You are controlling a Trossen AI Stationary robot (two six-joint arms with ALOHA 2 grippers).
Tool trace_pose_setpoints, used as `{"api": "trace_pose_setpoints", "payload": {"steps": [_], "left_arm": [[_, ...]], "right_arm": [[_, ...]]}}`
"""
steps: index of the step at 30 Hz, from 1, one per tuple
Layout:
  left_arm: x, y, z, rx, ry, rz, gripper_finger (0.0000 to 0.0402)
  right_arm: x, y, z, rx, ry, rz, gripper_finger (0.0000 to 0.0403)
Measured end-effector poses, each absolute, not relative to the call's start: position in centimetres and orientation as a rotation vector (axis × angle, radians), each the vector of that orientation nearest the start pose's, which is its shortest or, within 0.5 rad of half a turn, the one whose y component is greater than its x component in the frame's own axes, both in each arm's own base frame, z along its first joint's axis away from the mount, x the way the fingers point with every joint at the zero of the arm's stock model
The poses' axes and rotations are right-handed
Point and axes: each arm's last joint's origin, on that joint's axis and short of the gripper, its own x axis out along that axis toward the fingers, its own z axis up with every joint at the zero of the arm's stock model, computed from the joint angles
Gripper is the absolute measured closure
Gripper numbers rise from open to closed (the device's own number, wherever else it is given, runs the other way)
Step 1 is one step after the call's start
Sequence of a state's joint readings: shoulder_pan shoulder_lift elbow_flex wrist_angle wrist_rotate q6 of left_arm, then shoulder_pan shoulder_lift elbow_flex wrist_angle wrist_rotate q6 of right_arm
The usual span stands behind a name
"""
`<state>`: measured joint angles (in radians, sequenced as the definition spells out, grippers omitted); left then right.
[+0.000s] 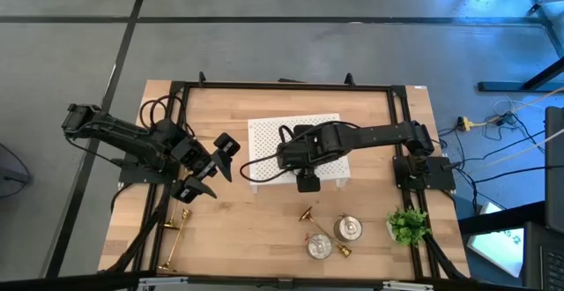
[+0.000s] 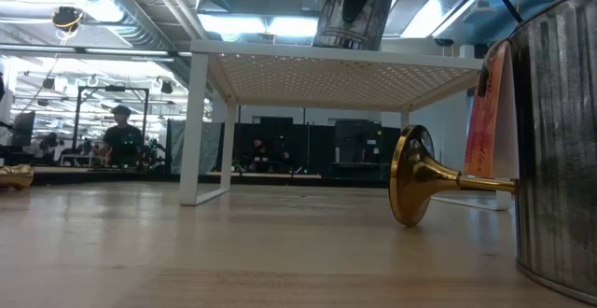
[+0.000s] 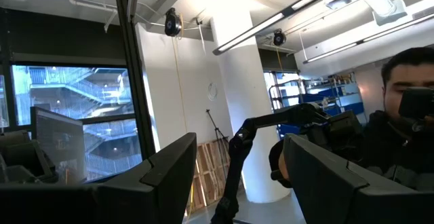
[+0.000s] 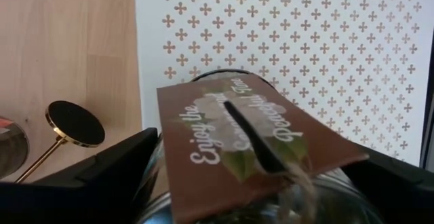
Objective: Pick & Place candle stick holders
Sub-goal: Put the right silver scented candle on the shelf
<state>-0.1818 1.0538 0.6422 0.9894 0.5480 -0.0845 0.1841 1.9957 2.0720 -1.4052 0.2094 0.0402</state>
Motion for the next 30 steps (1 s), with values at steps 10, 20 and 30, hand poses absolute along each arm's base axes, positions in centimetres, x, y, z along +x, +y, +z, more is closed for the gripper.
{"api": "trace_pose_setpoints", "payload": {"steps": [10, 20, 30], "left_arm": [[20.92, -5.38, 34.05, 0.029, -0.550, -0.732, 0.0184], [20.93, -5.38, 34.04, 0.029, -0.549, -0.733, 0.0184], [20.93, -5.38, 34.04, 0.027, -0.549, -0.733, 0.0184]], "right_arm": [[38.63, 6.53, 32.95, -0.239, 1.296, -0.059, 0.0003], [39.04, 6.52, 33.16, -0.316, 1.234, -0.141, 0.0003], [39.02, 6.85, 33.10, -0.250, 1.247, -0.049, 0.0003]]}}
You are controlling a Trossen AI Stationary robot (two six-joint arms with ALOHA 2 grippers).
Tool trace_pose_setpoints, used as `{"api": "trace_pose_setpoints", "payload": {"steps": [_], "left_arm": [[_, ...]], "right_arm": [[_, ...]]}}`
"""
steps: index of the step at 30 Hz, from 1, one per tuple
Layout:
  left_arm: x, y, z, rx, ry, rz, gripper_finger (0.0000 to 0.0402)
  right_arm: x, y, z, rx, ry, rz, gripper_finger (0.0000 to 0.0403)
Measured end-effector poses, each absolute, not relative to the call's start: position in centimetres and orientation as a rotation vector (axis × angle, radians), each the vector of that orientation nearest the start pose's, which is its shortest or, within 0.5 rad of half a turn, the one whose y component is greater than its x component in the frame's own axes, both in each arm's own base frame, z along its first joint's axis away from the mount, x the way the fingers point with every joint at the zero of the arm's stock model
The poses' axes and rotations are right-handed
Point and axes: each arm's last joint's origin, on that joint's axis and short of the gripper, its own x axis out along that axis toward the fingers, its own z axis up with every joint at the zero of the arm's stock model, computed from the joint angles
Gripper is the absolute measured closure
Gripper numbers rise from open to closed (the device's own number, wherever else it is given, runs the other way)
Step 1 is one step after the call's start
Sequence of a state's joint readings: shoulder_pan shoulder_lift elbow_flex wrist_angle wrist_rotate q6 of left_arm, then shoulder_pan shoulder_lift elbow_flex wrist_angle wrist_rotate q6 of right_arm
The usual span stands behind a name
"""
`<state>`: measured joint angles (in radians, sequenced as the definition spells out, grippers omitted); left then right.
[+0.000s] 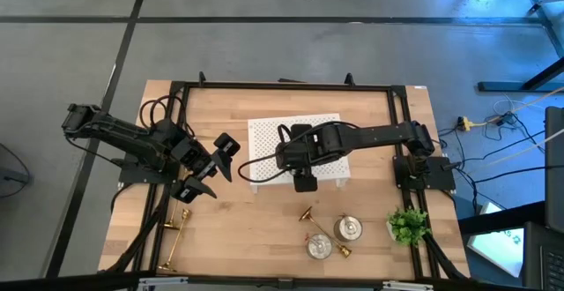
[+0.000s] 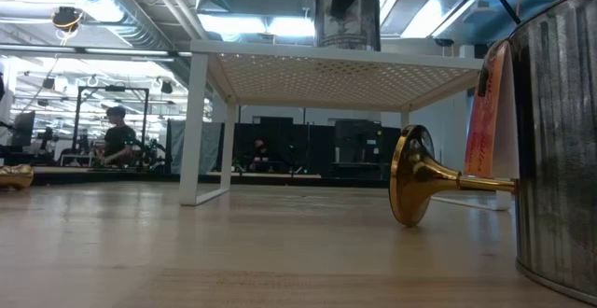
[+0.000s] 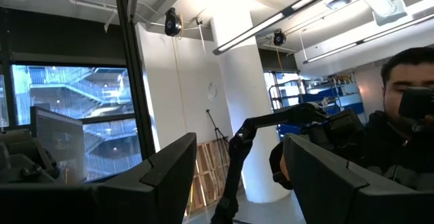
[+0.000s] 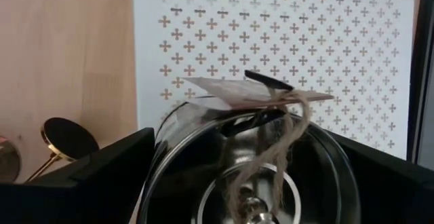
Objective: Pick & Place candle stick holders
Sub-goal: Put the right silver scented candle on the shelf
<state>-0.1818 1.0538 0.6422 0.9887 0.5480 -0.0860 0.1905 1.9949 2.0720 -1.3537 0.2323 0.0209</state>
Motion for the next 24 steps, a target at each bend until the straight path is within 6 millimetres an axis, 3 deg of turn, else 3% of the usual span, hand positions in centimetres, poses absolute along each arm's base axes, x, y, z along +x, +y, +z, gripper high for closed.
{"api": "trace_pose_setpoints", "payload": {"steps": [24], "left_arm": [[20.92, -5.38, 34.04, 0.029, -0.549, -0.733, 0.0184]], "right_arm": [[39.11, 7.01, 33.11, -0.235, 1.240, -0.012, 0.0003]]}}
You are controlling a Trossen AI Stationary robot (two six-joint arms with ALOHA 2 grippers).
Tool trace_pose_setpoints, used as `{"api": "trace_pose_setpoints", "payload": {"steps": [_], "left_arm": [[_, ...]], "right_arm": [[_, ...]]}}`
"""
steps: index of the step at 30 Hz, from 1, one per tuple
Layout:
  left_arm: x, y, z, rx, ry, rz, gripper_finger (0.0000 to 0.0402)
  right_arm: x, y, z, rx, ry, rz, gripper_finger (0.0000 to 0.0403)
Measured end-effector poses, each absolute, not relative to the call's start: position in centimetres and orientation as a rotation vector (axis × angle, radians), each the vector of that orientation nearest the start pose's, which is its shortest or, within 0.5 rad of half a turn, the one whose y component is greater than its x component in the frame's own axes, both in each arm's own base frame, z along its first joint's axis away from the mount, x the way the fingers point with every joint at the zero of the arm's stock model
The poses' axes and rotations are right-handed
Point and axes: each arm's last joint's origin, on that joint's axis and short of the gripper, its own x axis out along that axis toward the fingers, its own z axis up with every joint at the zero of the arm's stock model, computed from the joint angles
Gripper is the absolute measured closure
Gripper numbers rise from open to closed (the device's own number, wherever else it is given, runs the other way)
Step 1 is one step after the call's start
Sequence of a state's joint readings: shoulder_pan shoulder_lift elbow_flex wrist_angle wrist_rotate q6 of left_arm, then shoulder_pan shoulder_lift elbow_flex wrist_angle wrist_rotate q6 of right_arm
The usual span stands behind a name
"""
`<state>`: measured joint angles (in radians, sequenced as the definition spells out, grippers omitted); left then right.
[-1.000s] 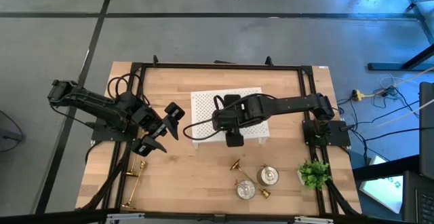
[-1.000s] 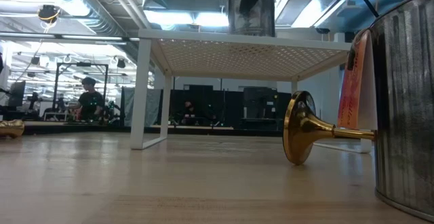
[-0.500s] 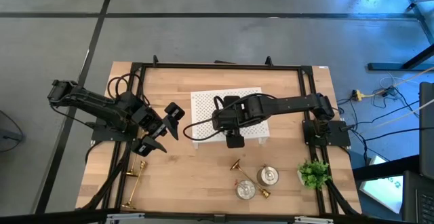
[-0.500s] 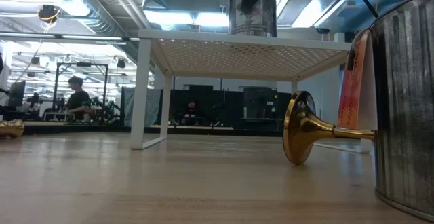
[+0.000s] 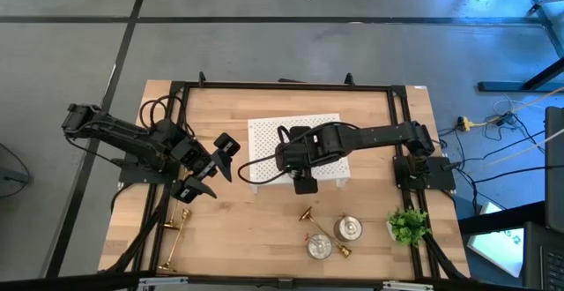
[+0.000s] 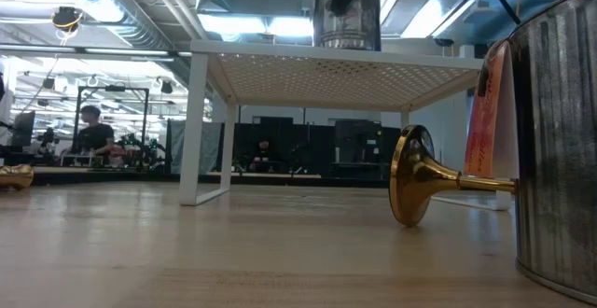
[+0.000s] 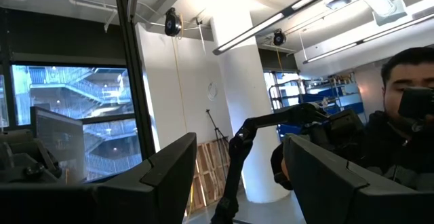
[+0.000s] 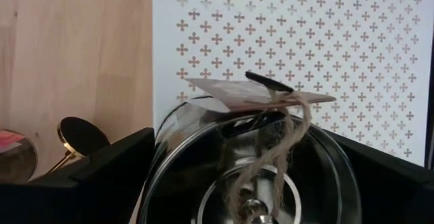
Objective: Pick & Place candle stick holders
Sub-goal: Put the right silver scented candle on the shelf
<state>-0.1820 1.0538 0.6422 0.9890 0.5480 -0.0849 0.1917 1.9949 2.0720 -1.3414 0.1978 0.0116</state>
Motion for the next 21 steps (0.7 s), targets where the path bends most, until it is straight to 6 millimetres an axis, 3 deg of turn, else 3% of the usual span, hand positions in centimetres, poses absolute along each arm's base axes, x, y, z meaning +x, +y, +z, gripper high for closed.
{"api": "trace_pose_setpoints", "payload": {"steps": [21], "left_arm": [[20.92, -5.38, 34.04, 0.025, -0.548, -0.734, 0.0184]], "right_arm": [[40.06, 7.08, 33.50, -0.264, 1.132, -0.031, 0.0003]]}}
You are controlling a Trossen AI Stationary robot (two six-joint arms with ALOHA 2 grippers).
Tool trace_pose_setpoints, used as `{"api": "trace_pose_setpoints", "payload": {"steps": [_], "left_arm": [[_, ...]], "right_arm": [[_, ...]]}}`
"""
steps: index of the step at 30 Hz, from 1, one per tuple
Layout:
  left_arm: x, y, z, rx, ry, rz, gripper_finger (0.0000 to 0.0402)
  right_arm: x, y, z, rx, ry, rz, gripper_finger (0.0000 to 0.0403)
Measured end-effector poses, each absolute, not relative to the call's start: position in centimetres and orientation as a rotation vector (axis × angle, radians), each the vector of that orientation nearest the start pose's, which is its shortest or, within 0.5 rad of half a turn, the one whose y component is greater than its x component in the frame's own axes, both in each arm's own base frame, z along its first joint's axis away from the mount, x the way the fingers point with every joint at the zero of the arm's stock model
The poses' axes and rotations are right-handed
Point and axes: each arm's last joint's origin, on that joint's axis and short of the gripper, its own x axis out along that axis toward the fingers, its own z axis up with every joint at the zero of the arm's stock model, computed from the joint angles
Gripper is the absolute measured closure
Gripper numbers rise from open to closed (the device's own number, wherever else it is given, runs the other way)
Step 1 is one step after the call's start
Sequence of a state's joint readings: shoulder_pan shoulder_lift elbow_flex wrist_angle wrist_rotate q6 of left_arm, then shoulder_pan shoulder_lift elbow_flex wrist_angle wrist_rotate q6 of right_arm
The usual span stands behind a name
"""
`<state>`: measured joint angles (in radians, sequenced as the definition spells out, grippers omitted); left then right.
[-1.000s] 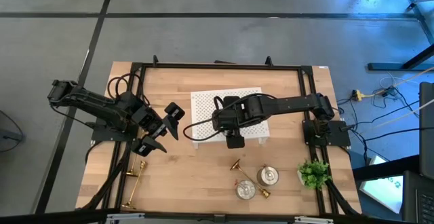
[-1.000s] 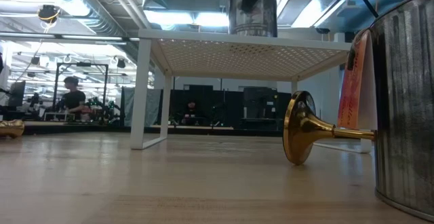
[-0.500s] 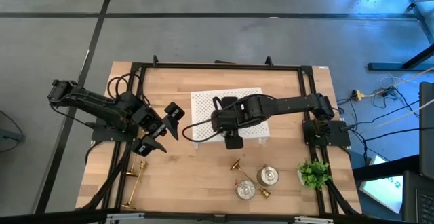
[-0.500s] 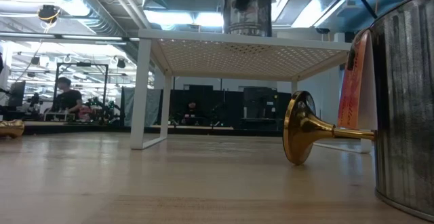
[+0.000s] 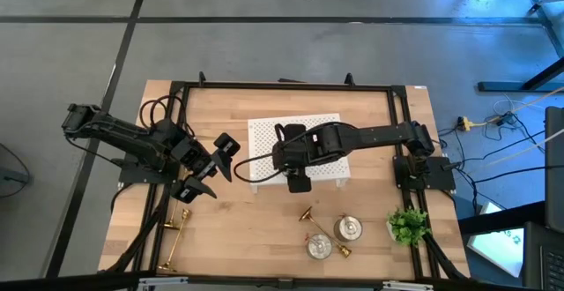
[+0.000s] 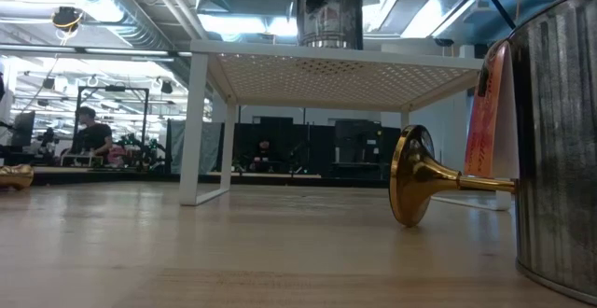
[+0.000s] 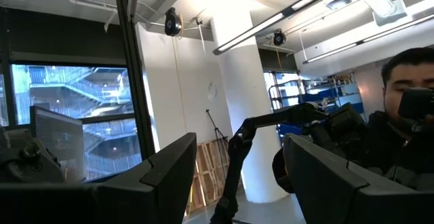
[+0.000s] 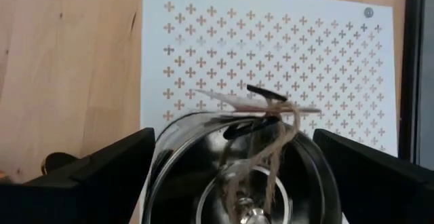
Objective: Pick & Place candle stick holders
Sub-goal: Put the right silver scented candle on the shelf
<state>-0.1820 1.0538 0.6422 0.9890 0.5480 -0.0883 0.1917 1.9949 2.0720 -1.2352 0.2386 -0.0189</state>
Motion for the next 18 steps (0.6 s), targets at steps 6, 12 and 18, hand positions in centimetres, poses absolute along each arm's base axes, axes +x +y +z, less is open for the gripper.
{"api": "trace_pose_setpoints", "payload": {"steps": [6, 12, 18], "left_arm": [[20.9, -5.4, 34.0, 0.022, -0.547, -0.735, 0.0184], [20.9, -5.4, 34.0, 0.022, -0.546, -0.735, 0.0184], [20.9, -5.4, 34.0, 0.021, -0.544, -0.736, 0.0184]], "right_arm": [[40.2, 7.1, 33.9, -0.246, 1.091, -0.032, 0.0003], [40.3, 7.4, 35.2, -0.219, 0.981, -0.023, 0.0003], [40.5, 8.4, 37.5, -0.230, 0.791, 0.018, 0.0003]]}}
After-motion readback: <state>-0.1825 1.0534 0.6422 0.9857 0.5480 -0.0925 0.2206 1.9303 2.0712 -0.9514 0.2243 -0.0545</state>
